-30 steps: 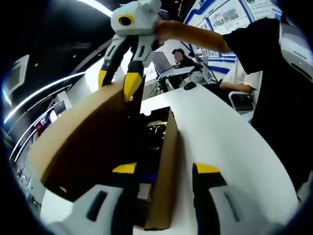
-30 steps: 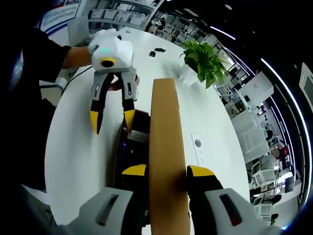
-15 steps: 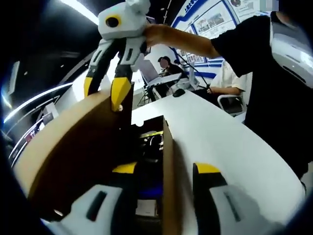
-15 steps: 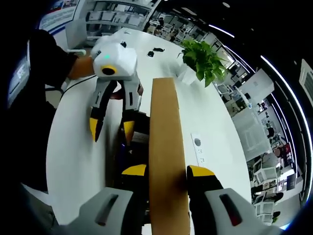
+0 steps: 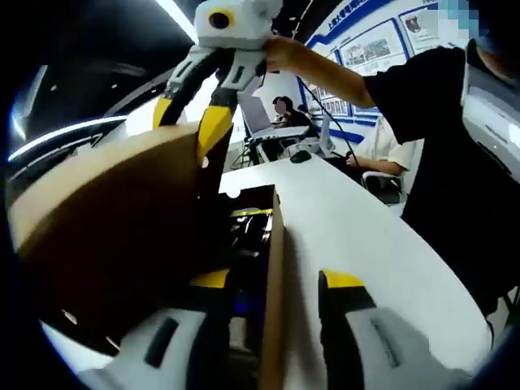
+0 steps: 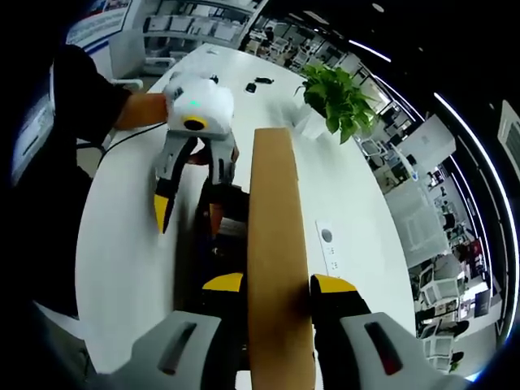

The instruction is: Operate the shoe box by opening the lid, removing the specified soft item, and placing it in the target area until the item is outside and the box remains undamaged.

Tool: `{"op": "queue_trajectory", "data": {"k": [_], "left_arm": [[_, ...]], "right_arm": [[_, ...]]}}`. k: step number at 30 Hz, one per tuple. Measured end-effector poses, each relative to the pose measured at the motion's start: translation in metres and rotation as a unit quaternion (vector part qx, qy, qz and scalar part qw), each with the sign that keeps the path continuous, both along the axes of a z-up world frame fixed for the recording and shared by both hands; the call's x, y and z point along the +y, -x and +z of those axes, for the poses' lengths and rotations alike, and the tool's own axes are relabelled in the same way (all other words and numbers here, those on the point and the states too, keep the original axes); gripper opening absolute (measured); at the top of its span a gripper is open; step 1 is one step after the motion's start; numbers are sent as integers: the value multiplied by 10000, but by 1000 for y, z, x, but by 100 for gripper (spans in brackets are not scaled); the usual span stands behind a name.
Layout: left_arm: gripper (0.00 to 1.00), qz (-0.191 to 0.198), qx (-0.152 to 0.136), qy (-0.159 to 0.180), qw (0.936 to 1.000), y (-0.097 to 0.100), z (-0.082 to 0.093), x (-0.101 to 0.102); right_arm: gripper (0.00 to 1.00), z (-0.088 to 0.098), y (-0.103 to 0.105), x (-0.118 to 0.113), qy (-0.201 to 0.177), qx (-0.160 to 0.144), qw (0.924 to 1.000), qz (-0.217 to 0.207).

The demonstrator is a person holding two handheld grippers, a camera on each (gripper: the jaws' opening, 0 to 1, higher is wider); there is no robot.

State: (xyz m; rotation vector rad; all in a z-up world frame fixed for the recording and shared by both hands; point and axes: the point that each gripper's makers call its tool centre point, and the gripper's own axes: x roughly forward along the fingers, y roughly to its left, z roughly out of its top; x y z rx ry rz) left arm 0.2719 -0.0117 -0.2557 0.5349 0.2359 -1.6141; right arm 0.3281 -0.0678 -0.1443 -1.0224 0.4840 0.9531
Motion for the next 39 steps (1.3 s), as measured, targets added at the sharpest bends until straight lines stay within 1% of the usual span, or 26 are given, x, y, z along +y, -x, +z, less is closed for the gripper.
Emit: {"op": "queue_trajectory", "data": {"k": [2,3,5,7,9,10,12,15,19,23,30,33,34,36,39], "left_arm": [[34,-89,-90,-110,9999,1,-7,1],[34,-116,-116,-147,9998,1,-10,1],[34,-104,-52,-215,9997,1,-14,0],[32,-121,-5,-163,9998,2,-12,0],[28,-123,17,-149,9998,1,-11,0],[26,-134,36,-60,9999,1,-8,1],[26,-106,100,-3,9999,-1,-5,1],[21,-56,158,38,9999,-3,-5,1],[18,-76,74,-83,9999,-3,-13,0],[14,-113,75,-108,9999,-2,-14,0],[10,-132,45,-130,9998,-1,-17,1],[4,-131,-51,-125,9998,-3,-17,0],[4,-130,-88,-121,9998,-3,-17,0],[4,-113,-26,-134,9998,-3,-17,0],[4,-110,-11,-147,9998,-3,-17,0]], "right_arm": [[31,0,0,0,-17,0,10000,5],[31,0,0,0,-25,4,10000,8],[31,0,0,0,-16,1,10000,18],[31,1,0,0,1,-2,10000,21],[31,1,0,0,4,-3,10000,23],[31,1,0,0,7,-2,10000,20],[31,1,0,0,18,-5,10000,21],[31,1,0,0,38,-9,10000,20],[31,0,1,1,77,-20,10000,17],[31,1,1,1,73,-29,10000,8],[30,2,0,1,115,-79,9999,12],[30,3,-1,1,125,-117,9999,-3],[30,3,-1,0,131,-130,9998,-6],[30,4,-2,0,142,-152,9998,-13],[30,6,-4,-1,156,-216,9996,-32]]}}
